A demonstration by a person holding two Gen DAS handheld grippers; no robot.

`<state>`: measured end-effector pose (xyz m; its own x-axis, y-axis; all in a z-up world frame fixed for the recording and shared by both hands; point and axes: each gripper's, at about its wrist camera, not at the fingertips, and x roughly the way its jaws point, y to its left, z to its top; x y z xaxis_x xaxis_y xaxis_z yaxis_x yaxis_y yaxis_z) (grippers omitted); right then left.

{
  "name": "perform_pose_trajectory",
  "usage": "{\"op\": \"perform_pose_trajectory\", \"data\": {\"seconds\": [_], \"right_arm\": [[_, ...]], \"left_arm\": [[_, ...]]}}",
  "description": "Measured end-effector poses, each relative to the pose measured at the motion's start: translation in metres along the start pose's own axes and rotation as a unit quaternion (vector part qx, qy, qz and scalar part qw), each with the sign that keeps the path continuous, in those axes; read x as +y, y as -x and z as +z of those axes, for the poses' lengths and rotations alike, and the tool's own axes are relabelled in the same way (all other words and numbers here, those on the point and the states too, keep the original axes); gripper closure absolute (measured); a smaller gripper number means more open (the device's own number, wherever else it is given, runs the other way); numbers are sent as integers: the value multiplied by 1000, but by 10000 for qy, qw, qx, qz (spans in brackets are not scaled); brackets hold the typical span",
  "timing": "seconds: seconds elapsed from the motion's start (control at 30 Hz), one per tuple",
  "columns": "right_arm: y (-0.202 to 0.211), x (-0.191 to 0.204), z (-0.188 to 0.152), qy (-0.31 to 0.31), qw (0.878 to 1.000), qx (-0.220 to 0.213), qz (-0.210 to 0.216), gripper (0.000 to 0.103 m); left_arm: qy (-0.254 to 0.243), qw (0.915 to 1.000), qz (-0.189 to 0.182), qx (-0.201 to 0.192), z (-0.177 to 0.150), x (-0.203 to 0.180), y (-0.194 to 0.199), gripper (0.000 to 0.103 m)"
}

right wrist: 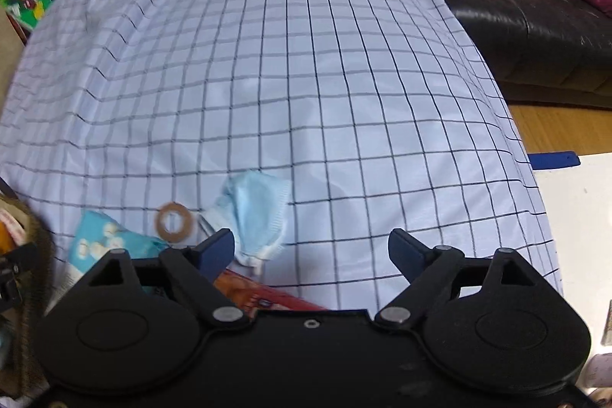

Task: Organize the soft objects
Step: 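Reach the right gripper to the blue face mask and grasp it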

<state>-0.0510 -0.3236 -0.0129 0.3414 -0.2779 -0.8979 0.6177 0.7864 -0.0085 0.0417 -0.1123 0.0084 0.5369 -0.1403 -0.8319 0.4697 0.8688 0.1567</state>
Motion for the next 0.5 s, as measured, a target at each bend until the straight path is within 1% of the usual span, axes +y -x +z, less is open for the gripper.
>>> {"op": "perform_pose_trajectory", "data": {"seconds": [0.17, 0.23, 0.4, 0.5], "right_arm": [[-25, 7, -1, 167, 9998, 117, 31, 14], [-34, 17, 0, 218, 9996, 154, 97, 14], [-57, 42, 2, 450, 9981, 271, 329, 14], [-70, 59, 5, 609, 9973, 286, 288, 14]], "left_arm": [[-79, 9998, -121, 114, 3, -19, -14, 27], [-46, 9998, -147, 127, 4, -23, -19, 27], [50, 9995, -131, 277, 6, -23, -37, 27], [105, 9992, -147, 346, 8, -19, -43, 27]]}}
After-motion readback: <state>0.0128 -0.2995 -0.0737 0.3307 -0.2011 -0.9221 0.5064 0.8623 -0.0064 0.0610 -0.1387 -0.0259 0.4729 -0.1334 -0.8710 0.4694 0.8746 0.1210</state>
